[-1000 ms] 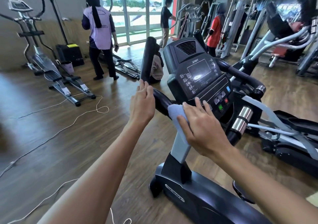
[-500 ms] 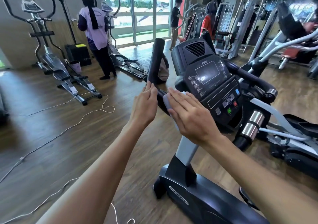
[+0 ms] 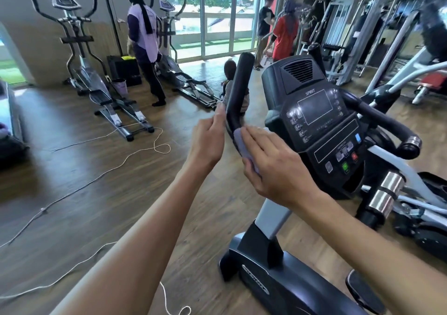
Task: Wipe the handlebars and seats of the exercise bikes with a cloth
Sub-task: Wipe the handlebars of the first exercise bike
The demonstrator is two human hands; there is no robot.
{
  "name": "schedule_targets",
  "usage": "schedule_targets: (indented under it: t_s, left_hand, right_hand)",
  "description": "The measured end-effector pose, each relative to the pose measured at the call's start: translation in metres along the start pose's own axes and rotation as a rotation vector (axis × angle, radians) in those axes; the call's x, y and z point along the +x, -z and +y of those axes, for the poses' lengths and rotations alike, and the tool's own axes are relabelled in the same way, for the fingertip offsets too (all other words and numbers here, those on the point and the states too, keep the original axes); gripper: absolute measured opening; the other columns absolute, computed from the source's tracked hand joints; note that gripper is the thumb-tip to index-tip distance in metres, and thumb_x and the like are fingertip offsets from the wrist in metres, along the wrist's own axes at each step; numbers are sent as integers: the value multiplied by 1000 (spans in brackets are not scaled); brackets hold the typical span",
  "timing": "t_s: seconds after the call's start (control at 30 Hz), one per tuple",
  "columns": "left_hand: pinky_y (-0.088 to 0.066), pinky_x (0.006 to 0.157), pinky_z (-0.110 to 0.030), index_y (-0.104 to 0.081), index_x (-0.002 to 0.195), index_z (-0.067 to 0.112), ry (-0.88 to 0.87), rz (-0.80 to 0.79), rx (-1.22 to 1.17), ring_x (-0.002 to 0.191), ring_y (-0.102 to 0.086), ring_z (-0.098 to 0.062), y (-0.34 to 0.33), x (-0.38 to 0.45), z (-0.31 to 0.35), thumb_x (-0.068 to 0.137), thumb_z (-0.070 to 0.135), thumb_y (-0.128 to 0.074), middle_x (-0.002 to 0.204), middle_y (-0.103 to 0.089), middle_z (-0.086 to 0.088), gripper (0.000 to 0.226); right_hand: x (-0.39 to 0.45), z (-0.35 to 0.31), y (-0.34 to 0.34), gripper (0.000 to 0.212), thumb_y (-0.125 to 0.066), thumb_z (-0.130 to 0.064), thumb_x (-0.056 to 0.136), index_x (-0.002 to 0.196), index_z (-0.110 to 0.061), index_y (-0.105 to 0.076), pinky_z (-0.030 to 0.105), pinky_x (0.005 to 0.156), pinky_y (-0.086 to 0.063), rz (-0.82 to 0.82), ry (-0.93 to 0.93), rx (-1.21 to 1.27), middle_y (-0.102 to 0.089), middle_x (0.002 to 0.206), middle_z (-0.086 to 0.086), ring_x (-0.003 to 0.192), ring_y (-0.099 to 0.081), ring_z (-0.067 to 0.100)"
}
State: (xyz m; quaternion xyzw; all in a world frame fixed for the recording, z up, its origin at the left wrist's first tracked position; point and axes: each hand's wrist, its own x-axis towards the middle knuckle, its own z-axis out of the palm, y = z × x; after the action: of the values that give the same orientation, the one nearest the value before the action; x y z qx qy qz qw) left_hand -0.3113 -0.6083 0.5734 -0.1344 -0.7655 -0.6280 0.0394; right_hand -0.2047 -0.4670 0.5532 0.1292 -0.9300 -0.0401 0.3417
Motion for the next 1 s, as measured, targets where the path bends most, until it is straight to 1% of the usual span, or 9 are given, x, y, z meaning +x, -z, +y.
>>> schedule_targets:
  t_s: [0.1,0.17,0.23,0.33,0.53,0.7,0.8,0.9,1.0]
  left_hand:
    - [-53,93,-59,-60,73,15,18,-43,-45,71,-50,-13,-5,13,2,97,64,-41,64,-59,-2,57]
    - [-54,84,-49,-58,67,9,35,-68,-47,67,-51,-14,-10,19,3,99,60,-43,62,-62,-2,62]
    - [-41,72,-38,-51,61,14,49,-51,-73,60,-43,-13,-13,24,6,103,49,-46,51,-49,10,56]
    - [-38,72,-37,-54,64,18,69,-33,-125,66,-45,-17,-15,30,9,105,44,-47,56,-48,9,49]
    - [-32,70,-36,-54,71,12,31,-28,-146,64,-39,-17,-21,34,3,100,49,-46,55,-43,10,48]
    - [-30,57,-31,-52,72,13,53,-1,-235,53,-35,-9,-27,26,5,109,36,-46,52,-40,12,44]
    - [-38,59,-29,-61,81,6,62,10,-244,57,-45,-10,-27,25,9,109,35,-45,60,-51,3,43]
    - [-39,64,-32,-58,71,6,61,5,-155,62,-47,-14,-27,26,12,109,38,-40,66,-54,-1,53]
    - [-31,58,-33,-42,60,19,34,-9,-31,57,-38,-12,-27,23,13,111,39,-37,59,-44,7,56]
  right_hand:
    - [-18,4,3,54,-47,-24,98,144,3,-53,41,115,-43,26,12,3,-58,143,18,130,-56,33]
    - [-2,6,-4,52,-48,-24,95,139,3,-57,38,113,-44,40,-29,28,-62,137,17,124,-60,32]
    - [31,7,-14,49,-48,-25,94,133,0,-61,42,99,-53,30,-98,77,-66,129,14,114,-64,32]
    - [62,2,-19,47,-45,-33,92,127,-7,-63,48,78,-58,-45,-203,145,-67,122,9,102,-64,34]
    - [-27,0,18,58,-49,-31,92,138,3,-57,35,103,-51,-22,-201,130,-63,135,13,121,-61,28]
    - [24,-2,-6,49,-46,-32,88,125,-5,-64,41,78,-56,12,-242,67,-68,117,10,100,-64,32]
    - [66,2,-17,40,-45,-35,91,116,-12,-66,43,68,-52,-52,-302,122,-70,110,7,92,-66,37]
    - [49,0,-12,43,-50,-33,91,125,-11,-65,46,76,-57,-16,-314,207,-69,118,7,101,-66,36]
    - [-3,-10,7,50,-56,-25,87,133,-6,-65,40,99,-53,70,-173,147,-67,129,7,117,-63,29]
